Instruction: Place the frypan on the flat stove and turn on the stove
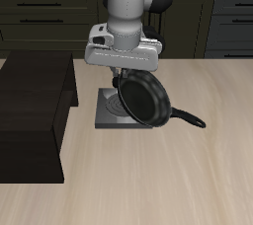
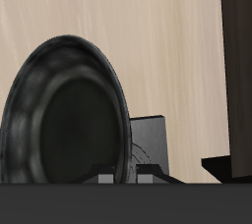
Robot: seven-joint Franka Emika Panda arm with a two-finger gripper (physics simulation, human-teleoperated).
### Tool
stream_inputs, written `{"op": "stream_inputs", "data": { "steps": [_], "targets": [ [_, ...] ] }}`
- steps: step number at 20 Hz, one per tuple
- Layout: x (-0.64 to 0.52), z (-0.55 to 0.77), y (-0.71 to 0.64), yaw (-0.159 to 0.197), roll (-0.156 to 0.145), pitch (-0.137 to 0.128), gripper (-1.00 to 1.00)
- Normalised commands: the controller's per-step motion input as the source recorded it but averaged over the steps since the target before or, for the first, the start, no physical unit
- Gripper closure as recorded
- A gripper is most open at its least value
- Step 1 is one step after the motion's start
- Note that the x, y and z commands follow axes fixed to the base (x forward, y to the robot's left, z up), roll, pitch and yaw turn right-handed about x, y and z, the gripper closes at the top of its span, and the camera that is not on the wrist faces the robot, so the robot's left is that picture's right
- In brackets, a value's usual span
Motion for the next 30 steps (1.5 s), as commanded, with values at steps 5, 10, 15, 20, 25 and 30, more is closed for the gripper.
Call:
{"op": "stream_inputs", "data": {
  "steps": [5, 10, 15, 20, 25, 30],
  "targets": [
    [-0.18, -0.02, 0.03, 0.024, 0.023, 0.001, 1.0],
    [-0.15, -0.06, 0.0, 0.018, 0.017, 0.008, 1.0],
    [-0.2, -0.07, -0.03, 0.016, 0.01, 0.02, 1.0],
    [-0.3, -0.06, -0.01, 0.011, 0.034, 0.009, 1.0],
    [-0.25, -0.07, 0.0, 0.039, 0.014, 0.005, 1.0],
    [0.02, -0.05, -0.05, -0.007, -0.005, 0.009, 1.0]
  ]
}}
